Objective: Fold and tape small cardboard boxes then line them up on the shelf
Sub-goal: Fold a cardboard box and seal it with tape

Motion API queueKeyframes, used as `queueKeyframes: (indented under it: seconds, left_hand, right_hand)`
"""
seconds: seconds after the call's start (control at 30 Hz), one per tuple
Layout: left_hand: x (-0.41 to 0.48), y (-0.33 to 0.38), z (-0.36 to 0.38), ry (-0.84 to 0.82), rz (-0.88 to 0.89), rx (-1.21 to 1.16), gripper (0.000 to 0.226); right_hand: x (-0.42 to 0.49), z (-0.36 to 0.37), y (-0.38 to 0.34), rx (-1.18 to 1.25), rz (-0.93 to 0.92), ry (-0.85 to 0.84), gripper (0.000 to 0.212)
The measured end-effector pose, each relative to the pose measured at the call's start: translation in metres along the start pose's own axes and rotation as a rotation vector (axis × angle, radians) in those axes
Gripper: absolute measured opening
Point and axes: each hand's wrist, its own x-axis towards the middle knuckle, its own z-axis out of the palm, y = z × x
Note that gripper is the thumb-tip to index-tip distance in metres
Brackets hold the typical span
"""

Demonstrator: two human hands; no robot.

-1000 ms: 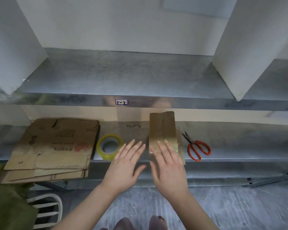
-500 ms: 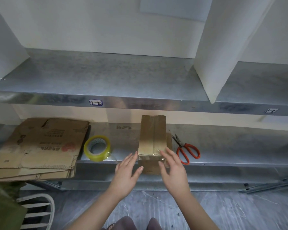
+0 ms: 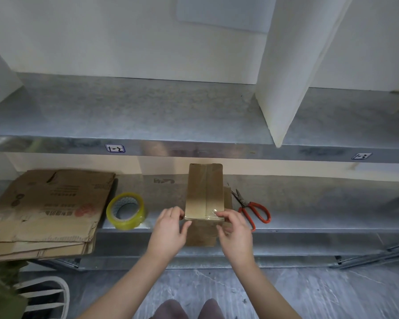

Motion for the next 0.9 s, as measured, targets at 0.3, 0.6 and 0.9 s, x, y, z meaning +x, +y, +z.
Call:
queueKeyframes:
  seconds: [0.3, 0.6, 0.9]
  left_hand:
    - [0.028, -0.016, -0.044, -0.318, 0.113, -0.082, 0.046]
    - [0.024, -0.012, -0.013, -0.159, 0.151, -0.175, 0.036]
    - [0.008, 0.004, 0.008, -0.075, 0.013, -0.471, 0.042]
  right_hand:
    - [0.039, -0.046, 0.007, -0.113, -0.103, -0.408, 0.048]
    - [0.039, -0.033, 0.014, 0.007, 0.049, -0.254, 0.028]
    - [0.009, -0.005, 0.014, 0.010, 0.060, -0.023, 0.040]
